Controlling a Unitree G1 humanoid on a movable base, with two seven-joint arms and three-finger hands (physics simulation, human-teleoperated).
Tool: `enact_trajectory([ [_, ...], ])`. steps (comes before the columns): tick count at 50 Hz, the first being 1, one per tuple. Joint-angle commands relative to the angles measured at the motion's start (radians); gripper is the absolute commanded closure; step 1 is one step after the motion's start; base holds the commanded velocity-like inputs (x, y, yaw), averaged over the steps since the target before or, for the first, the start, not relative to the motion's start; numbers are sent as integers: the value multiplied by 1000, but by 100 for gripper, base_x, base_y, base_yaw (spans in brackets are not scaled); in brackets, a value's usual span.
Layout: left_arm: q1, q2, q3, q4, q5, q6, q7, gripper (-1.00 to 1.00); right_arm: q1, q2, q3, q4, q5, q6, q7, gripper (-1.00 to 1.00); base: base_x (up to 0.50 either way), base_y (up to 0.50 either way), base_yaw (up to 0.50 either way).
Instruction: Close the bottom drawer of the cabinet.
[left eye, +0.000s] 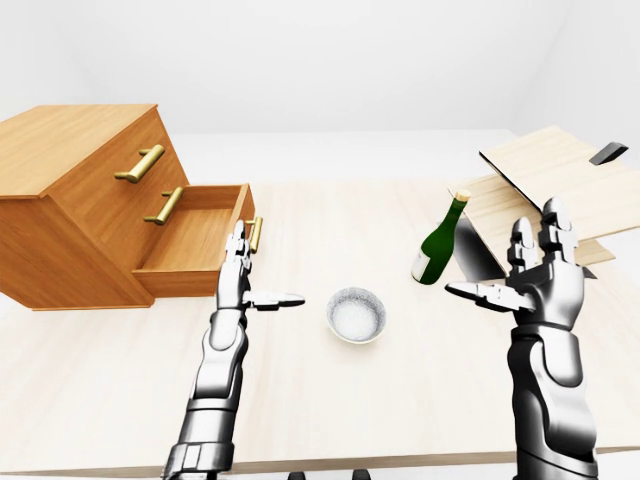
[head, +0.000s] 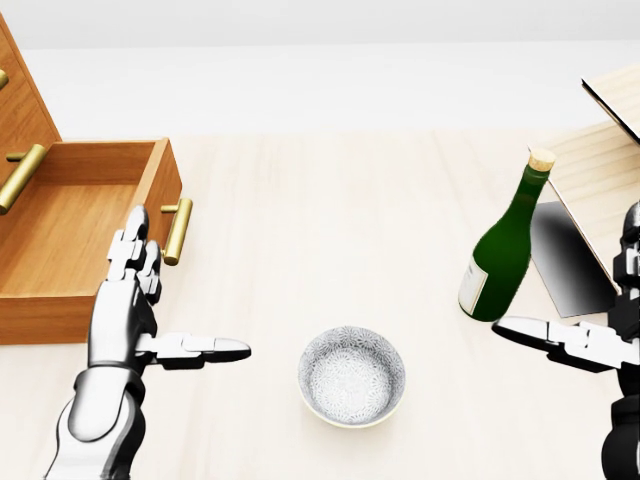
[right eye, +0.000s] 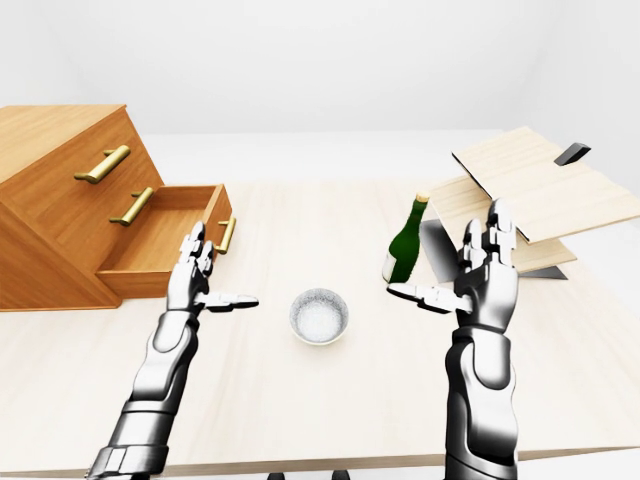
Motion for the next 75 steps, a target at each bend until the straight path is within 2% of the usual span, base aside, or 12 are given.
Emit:
enact_trajectory([
  [1, -186, 40, 25, 205, -14, -22, 19, -100, 5, 3, 5, -1, -3, 0, 5, -100, 0, 0, 0],
  [2, -203, 44, 26, 238, -13, -37, 22, -100, 6, 4, 5, -3, -2, 0, 6, -100, 0, 0, 0],
  [4, -243, 53, 30, 321, -11, -47, 26, -100, 6, 3, 4, -5, -1, 0, 7, -100, 0, 0, 0],
  [5, -273, 61, 32, 389, 4, -47, 47, -100, 4, 3, 4, -3, -1, 0, 7, -100, 0, 0, 0],
  [13, -438, 94, 44, 710, -15, -47, 52, -100, 3, 4, 8, 3, -4, 0, 8, -100, 0, 0, 0],
  [18, -479, 104, 43, 800, -20, -47, 48, -100, 3, 5, 12, 1, -6, 0, 9, -100, 0, 0, 0],
  [27, -490, 107, 47, 921, -17, -47, 54, -100, -1, 3, 11, 3, -7, 0, 9, -100, 0, 0, 0],
  [51, -480, 110, 56, 985, -17, -47, 60, -100, 4, 5, 10, 1, -8, 0, 12, -100, 0, 0, 0],
  [68, -496, 141, 85, 1014, -56, -47, 91, -100, 7, 7, 12, 4, -10, 0, 13, -100, 0, 0, 0],
  [69, -505, 158, 103, 1024, -74, -47, 110, -100, 6, 7, 12, 8, -10, 0, 14, -100, 0, 0, 0],
  [75, -513, 182, 115, 1040, -102, -47, 141, -100, 6, 7, 12, 8, -10, 0, 14, -100, 0, 0, 0],
])
